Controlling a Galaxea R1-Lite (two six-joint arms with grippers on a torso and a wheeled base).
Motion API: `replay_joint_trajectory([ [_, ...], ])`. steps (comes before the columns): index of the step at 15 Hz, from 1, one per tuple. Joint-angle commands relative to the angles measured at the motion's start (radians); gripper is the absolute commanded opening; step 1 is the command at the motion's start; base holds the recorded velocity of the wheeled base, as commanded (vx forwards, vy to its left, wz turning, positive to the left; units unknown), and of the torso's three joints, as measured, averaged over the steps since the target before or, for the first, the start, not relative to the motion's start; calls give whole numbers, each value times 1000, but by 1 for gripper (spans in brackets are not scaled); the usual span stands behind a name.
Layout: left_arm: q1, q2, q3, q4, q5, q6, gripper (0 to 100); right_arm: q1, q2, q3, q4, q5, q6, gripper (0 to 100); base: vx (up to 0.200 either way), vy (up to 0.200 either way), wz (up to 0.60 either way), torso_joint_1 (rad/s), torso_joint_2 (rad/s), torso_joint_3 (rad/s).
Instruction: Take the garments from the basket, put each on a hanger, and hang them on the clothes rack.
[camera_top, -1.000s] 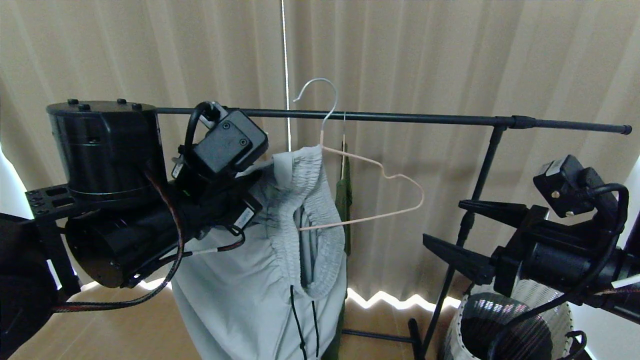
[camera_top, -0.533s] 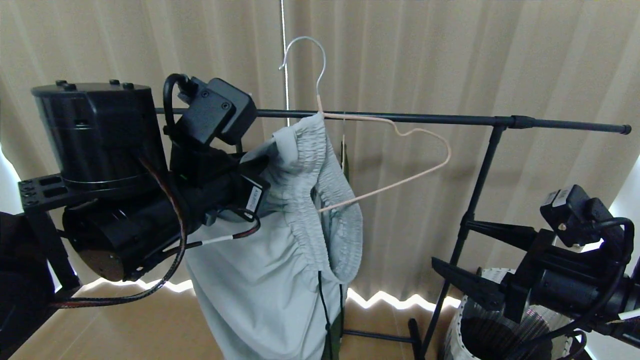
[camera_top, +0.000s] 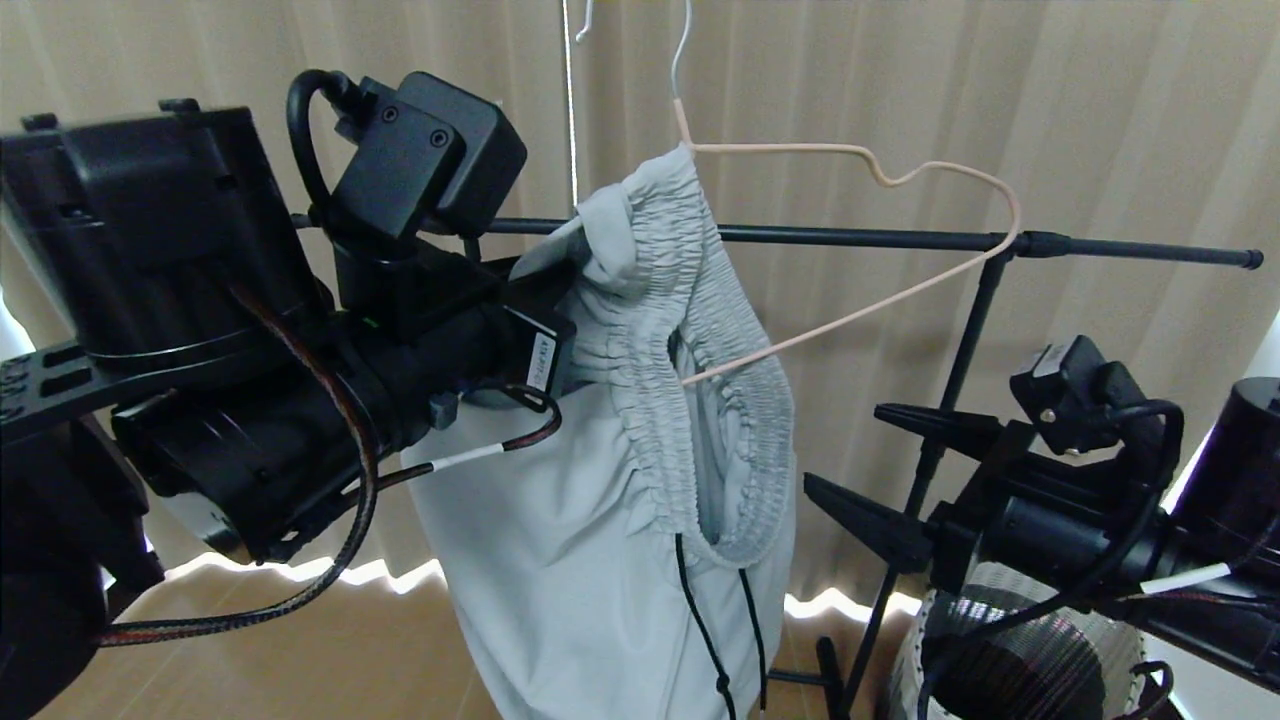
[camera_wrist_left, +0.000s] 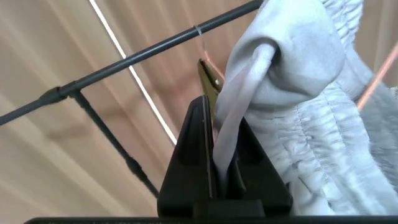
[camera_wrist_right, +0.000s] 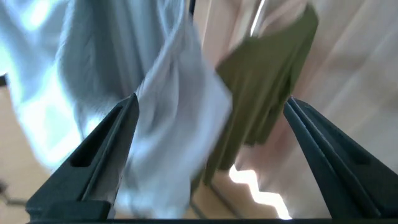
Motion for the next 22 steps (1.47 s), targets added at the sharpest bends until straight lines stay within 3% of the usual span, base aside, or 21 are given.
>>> replay_joint_trajectory([
  [1,-6,2,1,-1,0,1,0,5,60,-25,-3,0,1,100,0,0,0,0,0,0],
  [6,-7,6,5,-1,0,5,0,73,66,-42,-5,0,16,100,0,0,0,0,0,0],
  [12,6,20,4,-2,3,16,0,82,52,-36,-5,0,15,100,0,0,0,0,0,0],
  [18,-34,9,19,-4,2,30,0,84,118,-66,-5,-2,16,100,0,0,0,0,0,0],
  [22,-37,12,27,-71,2,71,0,84,156,-62,-51,-3,15,100,0,0,0,0,0,0],
])
